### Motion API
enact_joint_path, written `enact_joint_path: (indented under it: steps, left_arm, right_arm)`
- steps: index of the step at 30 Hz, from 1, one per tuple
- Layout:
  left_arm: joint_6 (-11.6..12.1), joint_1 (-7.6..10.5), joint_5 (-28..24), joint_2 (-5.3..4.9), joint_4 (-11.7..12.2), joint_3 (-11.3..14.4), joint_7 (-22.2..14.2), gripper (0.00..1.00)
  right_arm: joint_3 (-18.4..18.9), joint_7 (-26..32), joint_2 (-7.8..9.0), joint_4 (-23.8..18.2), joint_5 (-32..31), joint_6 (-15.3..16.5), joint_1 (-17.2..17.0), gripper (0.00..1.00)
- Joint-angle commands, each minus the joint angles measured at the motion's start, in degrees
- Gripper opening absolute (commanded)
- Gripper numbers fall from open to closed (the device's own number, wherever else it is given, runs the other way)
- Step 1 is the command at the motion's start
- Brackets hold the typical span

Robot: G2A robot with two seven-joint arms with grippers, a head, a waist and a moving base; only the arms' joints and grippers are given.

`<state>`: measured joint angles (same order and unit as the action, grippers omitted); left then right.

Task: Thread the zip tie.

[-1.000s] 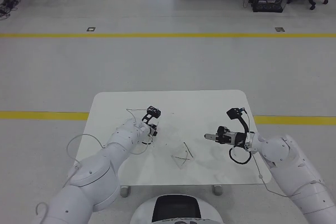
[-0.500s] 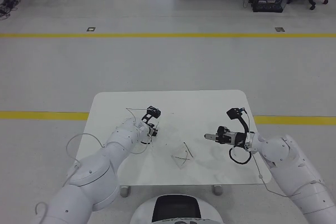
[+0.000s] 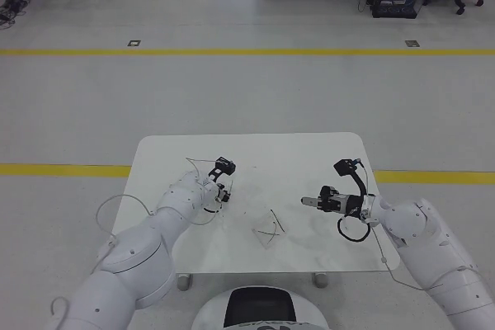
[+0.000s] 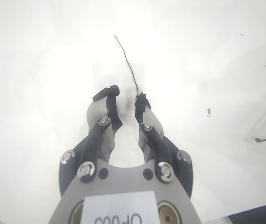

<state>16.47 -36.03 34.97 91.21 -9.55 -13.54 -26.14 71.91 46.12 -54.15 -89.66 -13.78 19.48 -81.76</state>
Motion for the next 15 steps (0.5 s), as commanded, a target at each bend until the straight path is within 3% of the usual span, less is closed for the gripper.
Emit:
enact_joint_path:
  steps: [1, 15]
  left_arm:
    - [0.2, 0.05, -0.2, -0.03, -0.1, 0.0, 0.0, 0.25]
    - [2.0, 0.62, -2.3, -0.38, -0.3, -0.6, 0.5, 0.27]
  right_arm:
    - [0.0, 0.0, 0.00, 0.0, 0.0, 0.0, 0.0, 1.00]
    - [0.0, 0.0, 0.00, 0.0, 0.0, 0.0, 0.0, 1.00]
